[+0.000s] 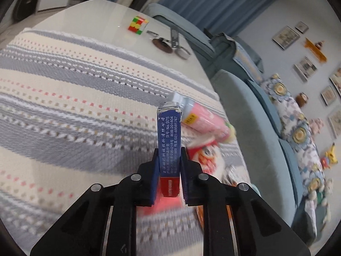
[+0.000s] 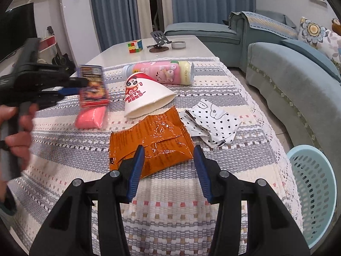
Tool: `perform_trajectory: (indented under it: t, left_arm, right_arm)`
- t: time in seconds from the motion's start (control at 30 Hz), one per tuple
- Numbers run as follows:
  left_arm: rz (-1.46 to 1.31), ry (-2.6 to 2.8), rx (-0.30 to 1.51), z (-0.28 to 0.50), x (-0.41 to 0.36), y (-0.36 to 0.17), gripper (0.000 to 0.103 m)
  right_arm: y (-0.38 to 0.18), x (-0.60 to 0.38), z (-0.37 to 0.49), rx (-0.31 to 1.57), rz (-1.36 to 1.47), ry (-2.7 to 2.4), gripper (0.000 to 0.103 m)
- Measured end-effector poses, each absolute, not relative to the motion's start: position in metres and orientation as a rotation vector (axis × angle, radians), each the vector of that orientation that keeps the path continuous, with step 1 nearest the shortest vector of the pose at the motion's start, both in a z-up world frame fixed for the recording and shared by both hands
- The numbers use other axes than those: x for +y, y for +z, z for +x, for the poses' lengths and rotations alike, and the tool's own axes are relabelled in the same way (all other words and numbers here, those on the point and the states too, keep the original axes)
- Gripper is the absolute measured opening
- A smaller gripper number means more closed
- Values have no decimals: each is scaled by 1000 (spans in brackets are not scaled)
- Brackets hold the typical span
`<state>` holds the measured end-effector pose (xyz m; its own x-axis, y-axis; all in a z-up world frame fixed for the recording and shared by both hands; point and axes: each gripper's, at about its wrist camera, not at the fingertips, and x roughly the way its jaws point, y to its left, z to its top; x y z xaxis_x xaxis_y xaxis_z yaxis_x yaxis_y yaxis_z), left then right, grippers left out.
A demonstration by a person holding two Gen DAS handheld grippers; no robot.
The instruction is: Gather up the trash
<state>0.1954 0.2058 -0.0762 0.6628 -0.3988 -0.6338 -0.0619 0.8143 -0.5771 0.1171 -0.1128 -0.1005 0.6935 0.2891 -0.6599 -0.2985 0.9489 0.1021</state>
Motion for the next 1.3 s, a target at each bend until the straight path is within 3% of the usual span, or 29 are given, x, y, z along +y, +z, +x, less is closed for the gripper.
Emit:
perform_trajectory:
  t: [0.23,0.5,0.6,0.67,0.73,0.9,1.0,1.03,1.2,1.3]
  left_arm:
    - [-601,-297,914,132,236,-51,16]
    - [-525,-247,1074,112,251,-89,17]
    - [-365,-125,1059,122,244,-91,29]
    - [-237,-30,1038,125,235,-91,54]
    - [-192,4,1021,125,228,-93,70]
    - [-211,22,1027,131,212,-101,84]
    - [-154,121,1037,135,201,-105,84]
    - [-127,166,1039,138,196,-107,84]
    - [-65,269,1053,136,192,-122,76]
    - [-96,225,1011,131,194,-123,60]
  right_arm:
    - [-102,-111,118,741,-26,325,44]
    - [-104,-109,121,760,-28,314,45]
    - [-105,-110,121,762,-24,313,47]
    - [-105,-110,121,762,-25,315,47]
    - [-104,-109,120,759,-27,316,47]
    - [-103,-110,119,752,-27,315,50]
    - [-102,-115,119,748,-6,303,57]
    - [-103,-116,120,752,3,298,66]
    - [-105,-122,125,775,37,298,71]
    - [-106,-127,129,793,67,287,71]
